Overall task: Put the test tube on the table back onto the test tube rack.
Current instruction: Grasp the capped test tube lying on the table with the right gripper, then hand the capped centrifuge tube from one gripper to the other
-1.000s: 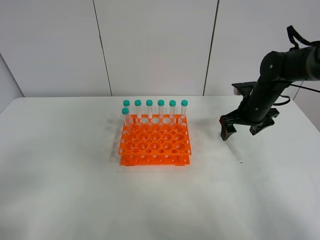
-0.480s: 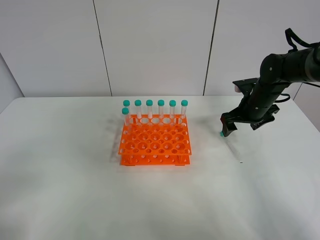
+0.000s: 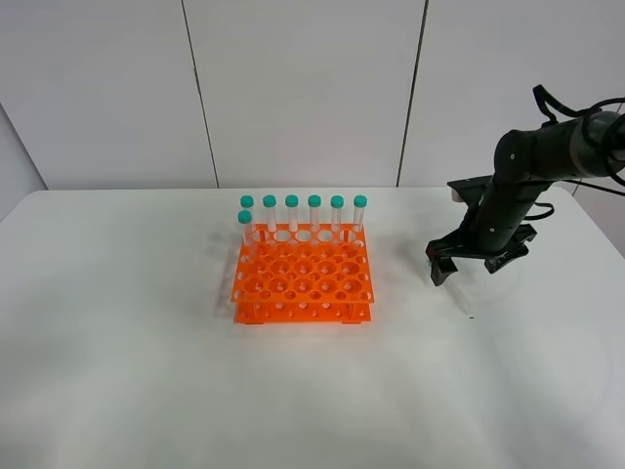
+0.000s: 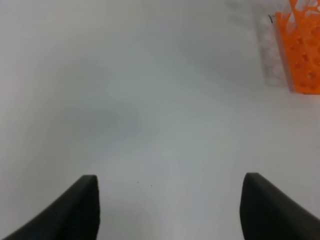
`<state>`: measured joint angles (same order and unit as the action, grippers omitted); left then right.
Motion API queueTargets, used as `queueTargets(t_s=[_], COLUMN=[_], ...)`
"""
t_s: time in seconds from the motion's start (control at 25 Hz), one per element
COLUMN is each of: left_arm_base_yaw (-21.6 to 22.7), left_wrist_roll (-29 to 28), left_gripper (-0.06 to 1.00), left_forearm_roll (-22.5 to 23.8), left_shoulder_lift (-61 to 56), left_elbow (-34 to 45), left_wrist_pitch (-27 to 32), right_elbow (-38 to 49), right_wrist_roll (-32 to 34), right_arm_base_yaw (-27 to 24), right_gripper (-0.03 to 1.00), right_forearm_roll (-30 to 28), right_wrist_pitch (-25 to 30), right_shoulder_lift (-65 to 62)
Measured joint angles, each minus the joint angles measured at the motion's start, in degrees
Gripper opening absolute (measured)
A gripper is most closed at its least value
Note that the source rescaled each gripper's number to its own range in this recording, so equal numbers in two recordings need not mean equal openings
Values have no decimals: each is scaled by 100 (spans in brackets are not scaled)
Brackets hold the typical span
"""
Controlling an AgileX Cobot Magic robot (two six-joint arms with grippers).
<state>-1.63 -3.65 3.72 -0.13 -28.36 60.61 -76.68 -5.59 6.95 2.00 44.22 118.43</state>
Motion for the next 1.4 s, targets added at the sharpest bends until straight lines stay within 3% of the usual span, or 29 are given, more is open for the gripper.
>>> queueTargets(t_s=[0.4,0.48,0.72,0.84,0.88,1.08,1.4], left_arm_base_yaw=[0,0,0,0,0,0,0], left_wrist_roll=[0,0,0,0,0,0,0], left_gripper=[89,89,89,89,89,89,89], left_forearm_roll=[0,0,0,0,0,0,0], left_shoulder_lift=[0,0,0,0,0,0,0], left_elbow=[0,0,0,0,0,0,0], left_wrist_pitch=[0,0,0,0,0,0,0], right_elbow=[-18,-18,-18,-18,-18,-29,-510], right_wrist_roll=[0,0,0,-20,-38,-146,-258], right_arm_base_yaw=[0,0,0,0,0,0,0], right_gripper=[100,93,31,4,0,0,0], right_forearm_roll=[0,0,0,0,0,0,-95], right_wrist_pitch=[-14,-38,-78,-78,-78,-52,563], right_shoulder_lift=[406,413,413,413,413,413,-336])
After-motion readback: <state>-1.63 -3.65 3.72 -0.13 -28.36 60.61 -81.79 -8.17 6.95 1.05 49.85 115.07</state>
